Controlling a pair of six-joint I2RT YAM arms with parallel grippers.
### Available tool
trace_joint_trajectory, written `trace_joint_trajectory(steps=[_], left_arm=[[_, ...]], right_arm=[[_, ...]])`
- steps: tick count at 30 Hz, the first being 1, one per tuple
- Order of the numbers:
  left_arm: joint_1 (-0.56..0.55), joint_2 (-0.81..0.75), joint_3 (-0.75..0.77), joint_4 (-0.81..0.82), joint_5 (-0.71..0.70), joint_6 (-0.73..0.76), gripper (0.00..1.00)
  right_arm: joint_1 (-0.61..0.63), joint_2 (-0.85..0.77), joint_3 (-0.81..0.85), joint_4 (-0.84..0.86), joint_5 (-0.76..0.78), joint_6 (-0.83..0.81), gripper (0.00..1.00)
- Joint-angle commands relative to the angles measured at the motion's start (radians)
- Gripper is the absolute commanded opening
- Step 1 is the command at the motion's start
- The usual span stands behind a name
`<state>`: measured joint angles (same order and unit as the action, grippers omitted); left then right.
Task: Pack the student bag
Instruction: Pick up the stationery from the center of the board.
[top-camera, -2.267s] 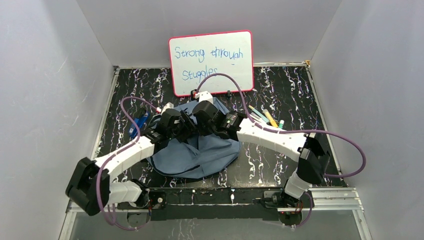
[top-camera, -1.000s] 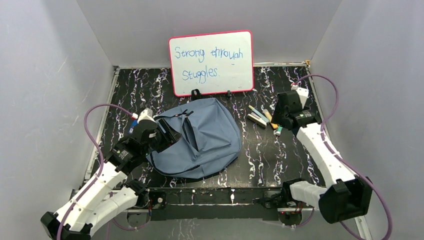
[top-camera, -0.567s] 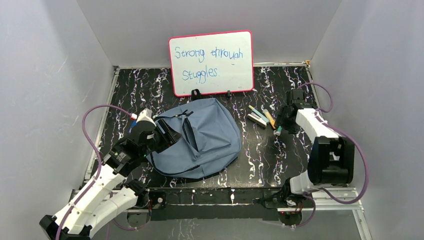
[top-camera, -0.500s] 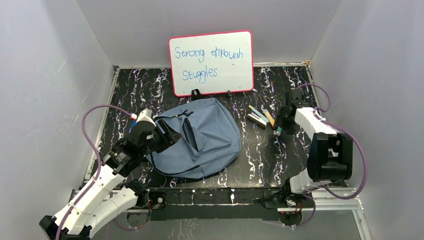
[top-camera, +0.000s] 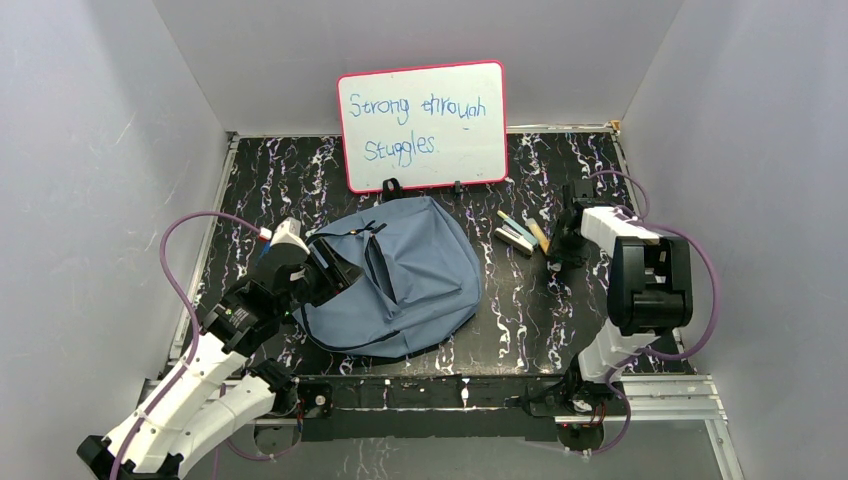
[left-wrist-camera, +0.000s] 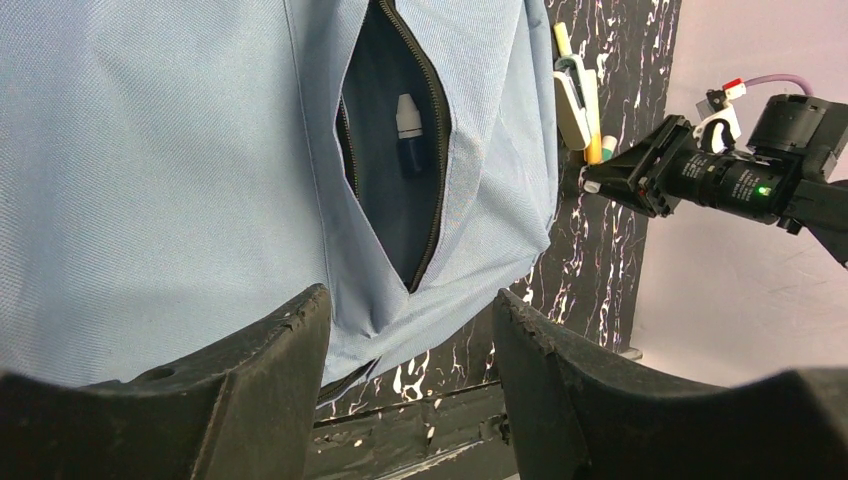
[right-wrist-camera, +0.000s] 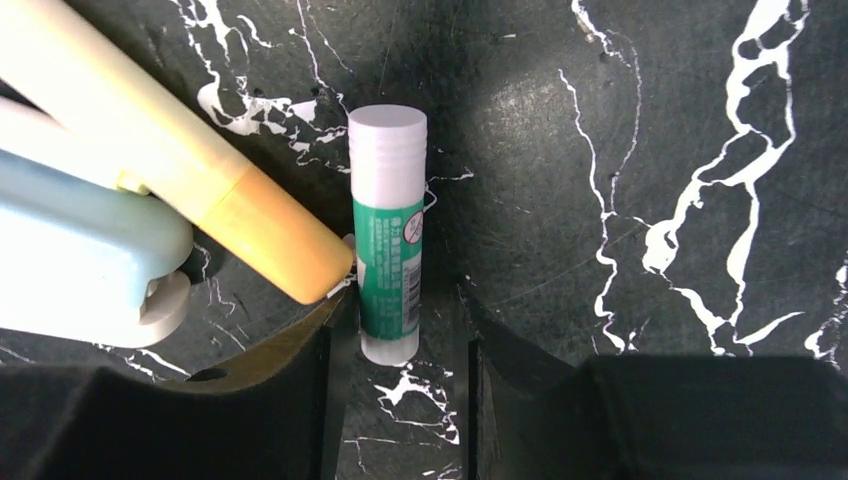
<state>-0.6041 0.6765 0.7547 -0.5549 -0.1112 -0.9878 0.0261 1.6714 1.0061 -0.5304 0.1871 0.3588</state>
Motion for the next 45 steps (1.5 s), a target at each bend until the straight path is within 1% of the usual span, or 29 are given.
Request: trace_joint_trajectory(steps=[1, 4, 6, 9, 12, 13, 15, 18, 19, 21, 23, 26, 29, 31, 34, 38, 42, 45], left_arm=[[-0.003, -0.009, 0.002, -0.011, 0.002, -0.004, 0.57], [-0.002, -0.005, 0.009, -0.01, 0.004, -0.003, 0.57], [-0.003, -0.002, 0.012, -0.01, 0.002, -0.002, 0.57], [-0.002, 0.008, 0.023, -0.01, 0.004, 0.004, 0.57], [-0.003, 0.022, 0.038, -0.005, 0.012, 0.011, 0.57], [-0.003, 0.028, 0.042, 0.0, 0.016, 0.015, 0.57], [-0.003, 0.042, 0.049, 0.018, 0.023, 0.018, 0.58], [-0.003, 0.071, 0.068, 0.054, 0.051, 0.023, 0.58], [-0.003, 0.081, 0.073, 0.07, 0.062, 0.022, 0.58], [-0.002, 0.098, 0.084, 0.101, 0.08, 0.013, 0.58], [-0.002, 0.114, 0.091, 0.126, 0.095, 0.007, 0.58], [-0.003, 0.129, 0.091, 0.159, 0.111, -0.002, 0.59], [-0.003, 0.138, 0.088, 0.17, 0.111, -0.012, 0.59], [-0.003, 0.137, 0.082, 0.173, 0.111, -0.021, 0.59], [-0.003, 0.127, 0.065, 0.191, 0.143, -0.04, 0.6], [-0.003, 0.126, 0.049, 0.201, 0.144, -0.048, 0.6], [-0.003, 0.131, 0.043, 0.212, 0.148, -0.054, 0.6], [-0.003, 0.138, 0.042, 0.215, 0.154, -0.055, 0.6]], right_arm=[[-0.005, 0.032, 0.045, 0.031, 0.021, -0.009, 0.45], [-0.006, 0.04, 0.048, 0.029, 0.012, -0.008, 0.36], [-0.005, 0.019, 0.047, 0.028, 0.022, -0.006, 0.26], [-0.005, -0.068, 0.037, 0.027, 0.083, 0.015, 0.18], [-0.005, -0.194, 0.046, 0.025, 0.08, 0.017, 0.08], [-0.005, -0.233, 0.045, 0.041, 0.063, 0.015, 0.05], [-0.004, -0.279, 0.059, 0.026, 0.006, 0.02, 0.04], [0.009, -0.314, 0.1, -0.02, -0.163, 0.029, 0.04], [0.034, -0.333, 0.099, -0.014, -0.245, 0.038, 0.04], [0.136, -0.379, 0.097, 0.012, -0.316, 0.062, 0.03], [0.284, -0.4, 0.109, 0.022, -0.313, 0.104, 0.03], [0.489, -0.38, 0.129, 0.048, -0.34, 0.205, 0.02], [0.665, -0.354, 0.128, 0.111, -0.326, 0.292, 0.02], [0.752, -0.332, 0.134, 0.145, -0.325, 0.326, 0.02], [0.844, -0.297, 0.147, 0.204, -0.336, 0.357, 0.02], [0.914, -0.261, 0.171, 0.293, -0.36, 0.383, 0.02], [0.94, -0.234, 0.194, 0.352, -0.379, 0.407, 0.02], [0.95, -0.218, 0.222, 0.36, -0.372, 0.408, 0.02]])
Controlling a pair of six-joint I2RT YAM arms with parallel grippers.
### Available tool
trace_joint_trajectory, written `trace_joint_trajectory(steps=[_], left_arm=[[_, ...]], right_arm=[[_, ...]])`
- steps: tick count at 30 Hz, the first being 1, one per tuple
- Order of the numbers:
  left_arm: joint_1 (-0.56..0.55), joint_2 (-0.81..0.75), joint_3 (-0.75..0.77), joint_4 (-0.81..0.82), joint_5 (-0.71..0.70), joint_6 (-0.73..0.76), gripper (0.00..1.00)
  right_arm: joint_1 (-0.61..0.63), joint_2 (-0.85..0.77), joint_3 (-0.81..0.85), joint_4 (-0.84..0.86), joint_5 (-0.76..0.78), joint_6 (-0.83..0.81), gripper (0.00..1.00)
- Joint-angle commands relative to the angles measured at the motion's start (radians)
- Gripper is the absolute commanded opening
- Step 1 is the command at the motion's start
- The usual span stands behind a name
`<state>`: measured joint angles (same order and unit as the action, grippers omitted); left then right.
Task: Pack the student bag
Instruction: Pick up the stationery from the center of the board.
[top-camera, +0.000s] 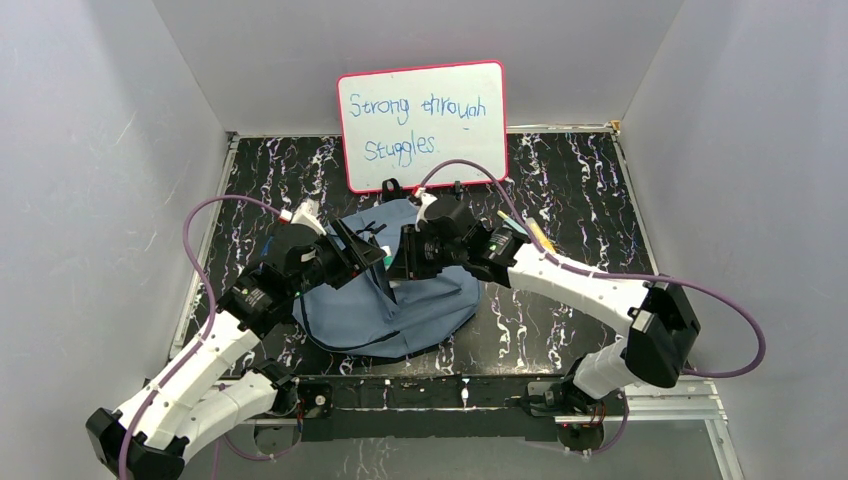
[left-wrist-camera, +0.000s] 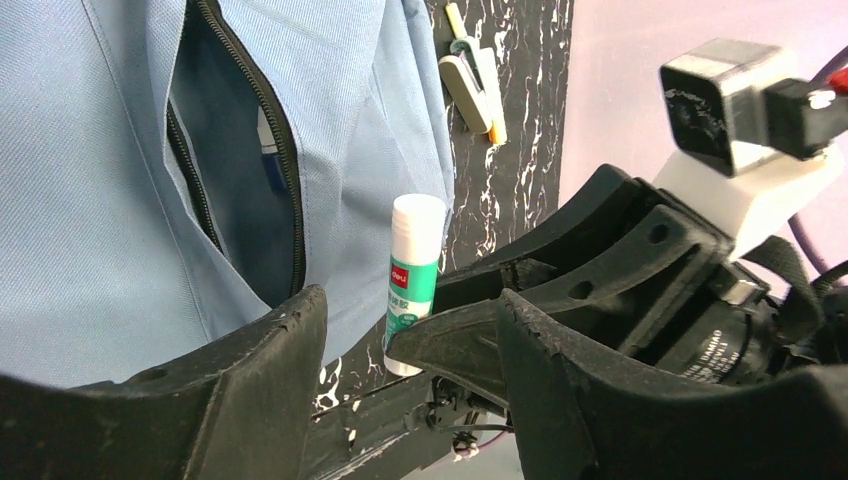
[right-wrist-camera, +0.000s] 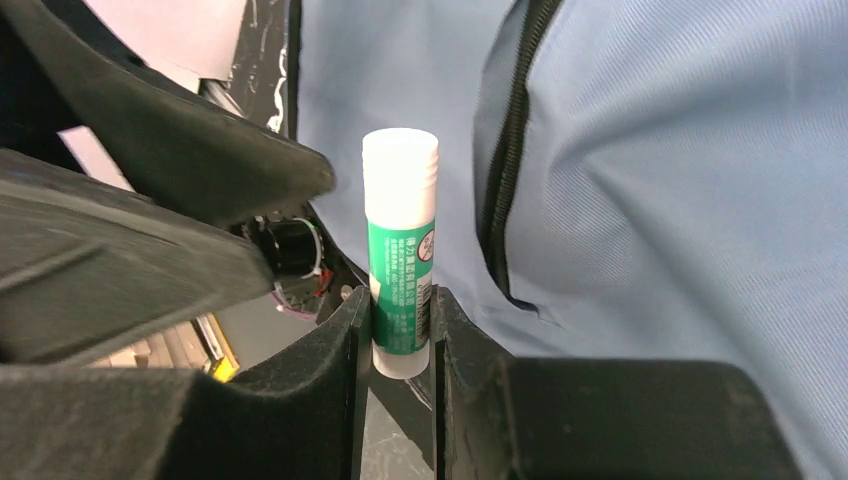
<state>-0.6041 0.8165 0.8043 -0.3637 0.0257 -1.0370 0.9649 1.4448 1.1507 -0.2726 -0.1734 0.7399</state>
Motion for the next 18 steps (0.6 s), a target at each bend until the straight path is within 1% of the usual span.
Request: trace_joint_trajectory(steps=[1, 8, 10, 12, 18], left_arm=[[-0.003, -0.001, -0.01, 0.025, 0.018, -0.005, 0.59], [-0.003, -0.014, -0.036, 0.03, 0.019, -0.01, 0.55], [-0.003, -0.012, -0.039, 0.033, 0.02, -0.013, 0.53], [-0.003, -0.01, -0.042, 0.04, 0.025, -0.018, 0.48], [-0.003, -0.014, -0.058, 0.058, 0.035, -0.027, 0.26]], right_arm=[[0.013, 0.009, 0.081, 0.102, -0.009, 0.027, 0.02], [0.024, 0.003, 0.077, 0.148, -0.032, 0.036, 0.02], [0.028, 0.002, 0.076, 0.163, -0.036, 0.037, 0.02], [0.031, 0.001, 0.076, 0.172, -0.037, 0.037, 0.02], [0.035, 0.013, 0.079, 0.191, -0.05, 0.03, 0.04]])
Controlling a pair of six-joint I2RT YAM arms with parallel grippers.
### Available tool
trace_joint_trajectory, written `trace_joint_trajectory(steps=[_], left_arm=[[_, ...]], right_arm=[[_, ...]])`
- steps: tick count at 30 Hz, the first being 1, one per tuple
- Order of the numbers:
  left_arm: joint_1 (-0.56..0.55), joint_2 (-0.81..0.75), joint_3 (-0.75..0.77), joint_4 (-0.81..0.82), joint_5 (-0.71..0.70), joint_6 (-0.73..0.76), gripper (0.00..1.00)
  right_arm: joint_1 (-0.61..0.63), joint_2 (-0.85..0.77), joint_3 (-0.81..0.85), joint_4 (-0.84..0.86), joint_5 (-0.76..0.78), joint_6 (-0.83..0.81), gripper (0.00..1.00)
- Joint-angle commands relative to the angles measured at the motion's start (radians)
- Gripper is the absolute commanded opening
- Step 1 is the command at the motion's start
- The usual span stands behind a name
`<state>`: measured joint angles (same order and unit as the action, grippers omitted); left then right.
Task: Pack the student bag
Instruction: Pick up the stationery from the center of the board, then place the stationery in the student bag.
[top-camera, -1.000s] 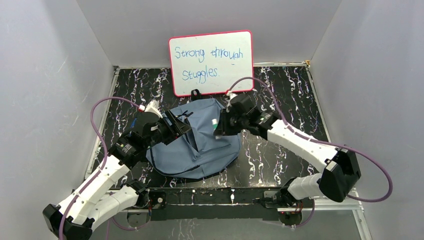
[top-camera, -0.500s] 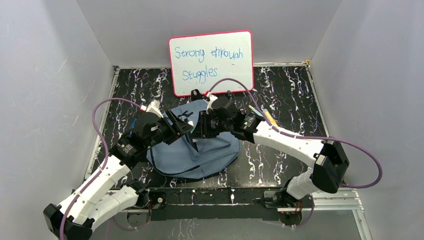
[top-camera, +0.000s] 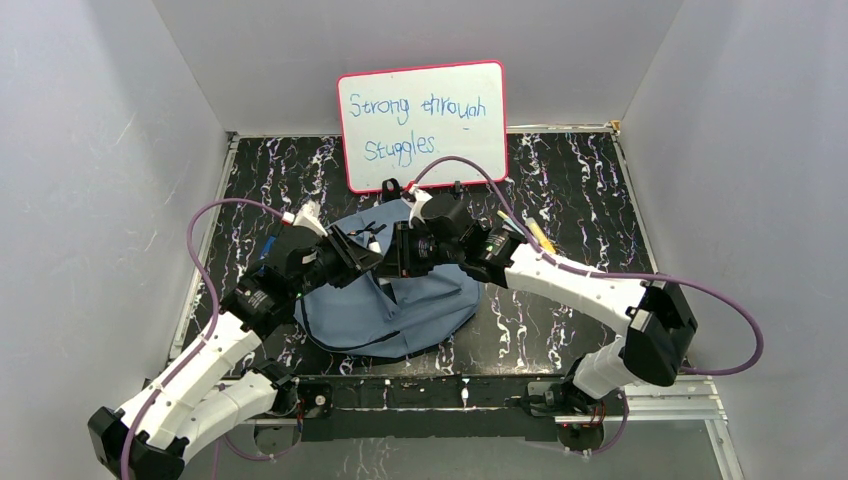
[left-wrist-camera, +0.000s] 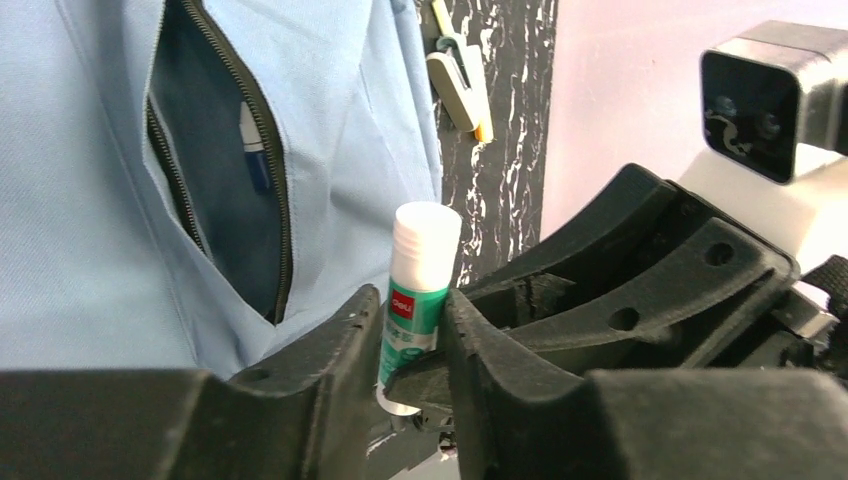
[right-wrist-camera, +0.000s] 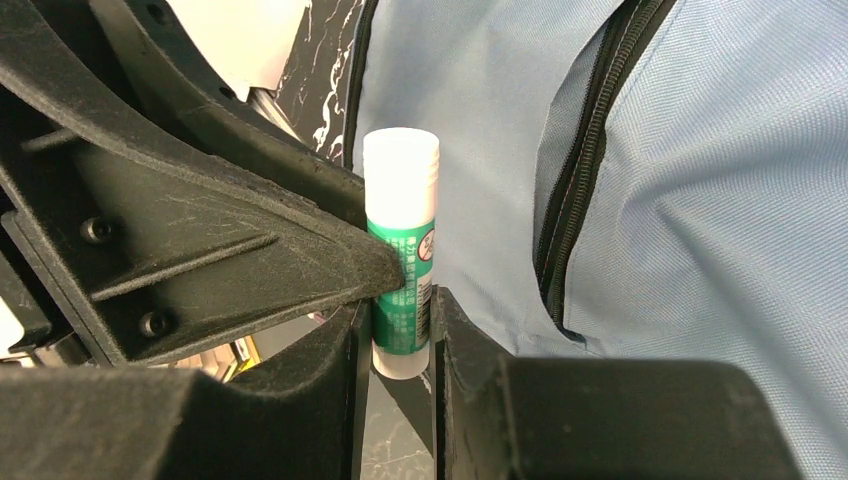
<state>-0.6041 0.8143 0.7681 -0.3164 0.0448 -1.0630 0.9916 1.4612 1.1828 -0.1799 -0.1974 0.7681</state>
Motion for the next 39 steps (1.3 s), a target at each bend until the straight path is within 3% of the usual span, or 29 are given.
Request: trace_joint_trajectory(steps=[1, 4, 9, 12, 17, 23, 26, 32, 36, 39], left_arm=[[-0.003, -0.013, -0.023, 0.013, 0.015, -0.003, 0.23], [-0.003, -0.019, -0.03, 0.02, 0.015, -0.005, 0.15], [-0.003, -0.043, -0.05, 0.019, -0.002, -0.019, 0.02], [-0.003, -0.062, -0.06, -0.003, -0.029, -0.025, 0.0], [-0.003, -0.1, -0.052, -0.152, -0.175, -0.05, 0.0], [-0.003, -0.132, -0.057, -0.24, -0.228, -0.044, 0.0], [-0.003, -0.14, -0.067, -0.249, -0.227, -0.047, 0.0], [-0.003, -0.16, -0.082, -0.252, -0.23, -0.056, 0.0], [-0.003, -0.165, -0.083, -0.252, -0.232, -0.062, 0.0], [-0.003, -0.162, -0.084, -0.249, -0.228, -0.068, 0.0]], right_arm=[[0.009, -0.001, 0.047, 0.1, -0.026, 0.0, 0.05], [0.016, 0.001, 0.047, 0.094, -0.014, -0.005, 0.08], [0.021, -0.009, 0.046, 0.068, 0.018, -0.024, 0.27], [0.024, -0.015, 0.054, 0.035, 0.049, -0.046, 0.4], [0.028, -0.013, 0.081, -0.097, 0.177, -0.074, 0.5], [0.049, 0.074, 0.185, -0.249, 0.348, -0.152, 0.54], [0.077, 0.138, 0.255, -0.298, 0.477, -0.203, 0.61], [0.104, 0.293, 0.42, -0.389, 0.584, -0.282, 0.69], [0.107, 0.364, 0.477, -0.437, 0.623, -0.306, 0.68], [0.107, 0.389, 0.482, -0.443, 0.62, -0.305, 0.62]])
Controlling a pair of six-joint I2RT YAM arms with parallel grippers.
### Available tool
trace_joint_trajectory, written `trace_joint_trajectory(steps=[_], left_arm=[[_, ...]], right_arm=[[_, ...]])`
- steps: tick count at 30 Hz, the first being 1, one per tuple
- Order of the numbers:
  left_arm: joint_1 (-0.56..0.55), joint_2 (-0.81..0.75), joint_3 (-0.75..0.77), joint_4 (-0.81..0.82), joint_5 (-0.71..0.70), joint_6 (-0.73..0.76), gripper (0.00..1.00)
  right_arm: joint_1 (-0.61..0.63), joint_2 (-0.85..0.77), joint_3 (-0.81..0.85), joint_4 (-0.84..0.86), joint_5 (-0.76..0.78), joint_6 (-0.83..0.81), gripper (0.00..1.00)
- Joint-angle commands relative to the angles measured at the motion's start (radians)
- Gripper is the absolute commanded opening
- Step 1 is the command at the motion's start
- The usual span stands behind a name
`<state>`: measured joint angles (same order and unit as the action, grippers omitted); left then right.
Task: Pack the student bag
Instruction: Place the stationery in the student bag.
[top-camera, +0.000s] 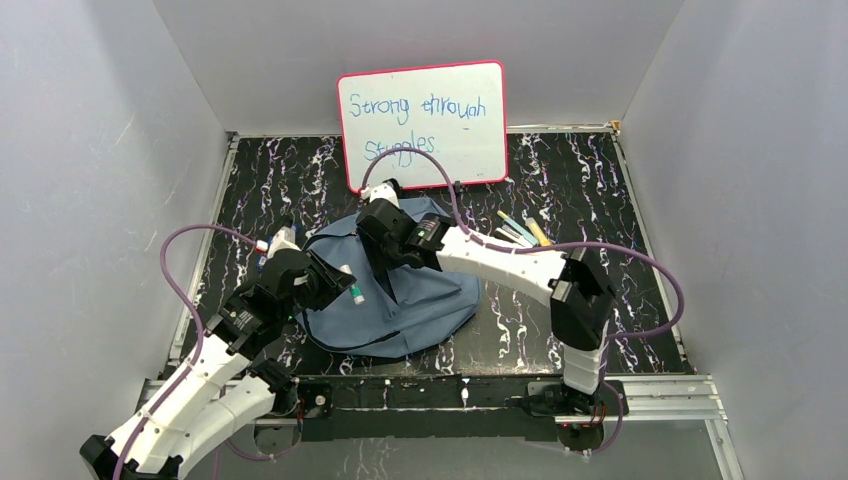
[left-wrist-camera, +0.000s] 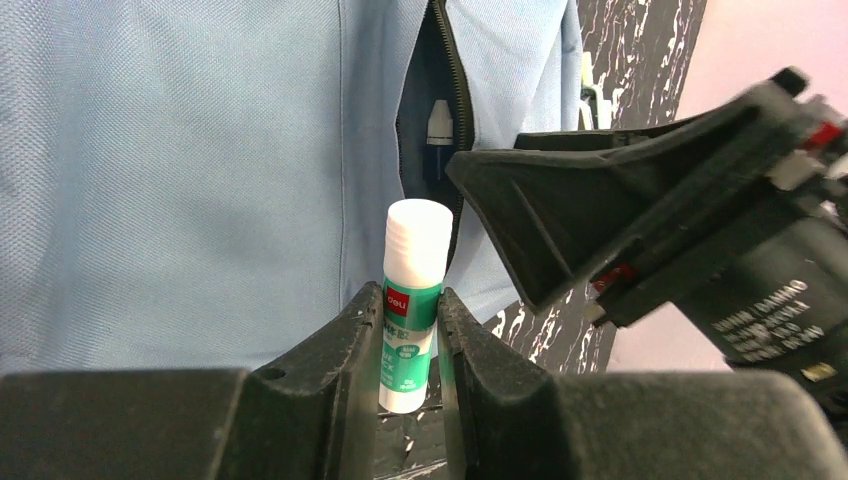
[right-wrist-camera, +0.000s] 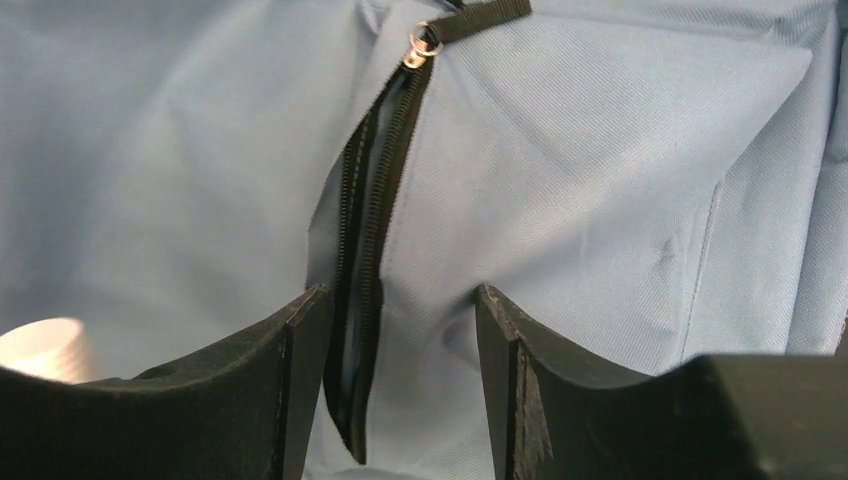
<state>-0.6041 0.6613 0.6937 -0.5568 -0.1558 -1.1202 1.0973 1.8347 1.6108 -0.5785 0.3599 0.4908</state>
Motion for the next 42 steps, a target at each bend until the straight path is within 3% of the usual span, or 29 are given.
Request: trace_joint_trajectory(steps=[1, 2, 9, 15, 22, 35, 42], left_arm=[[-0.003, -0.008, -0.012, -0.004, -0.025, -0.012, 0.0], [-0.003, -0.006, -0.015, 0.0, -0.02, -0.014, 0.0], [-0.003, 0.004, -0.05, 0.083, 0.007, -0.03, 0.0], [-0.003, 0.049, -0.062, 0.19, 0.016, -0.045, 0.0], [-0.003, 0.143, -0.077, 0.357, 0.015, -0.063, 0.0], [-0.003, 0.276, -0.138, 0.496, 0.043, -0.075, 0.0], [-0.002, 0.391, -0.14, 0.615, 0.135, -0.042, 0.0]], right_arm=[[0.002, 0.019, 0.051, -0.044, 0.061, -0.022, 0.57], [0.002, 0.018, 0.047, -0.044, 0.062, -0.016, 0.48], [0.002, -0.004, 0.021, -0.027, 0.067, -0.003, 0.15], [0.002, -0.063, -0.013, 0.016, 0.04, 0.006, 0.01], [0.001, -0.153, -0.097, 0.134, -0.05, 0.037, 0.0], [0.001, -0.201, -0.127, 0.212, -0.116, 0.051, 0.0], [-0.001, -0.196, -0.135, 0.276, -0.164, 0.032, 0.0]])
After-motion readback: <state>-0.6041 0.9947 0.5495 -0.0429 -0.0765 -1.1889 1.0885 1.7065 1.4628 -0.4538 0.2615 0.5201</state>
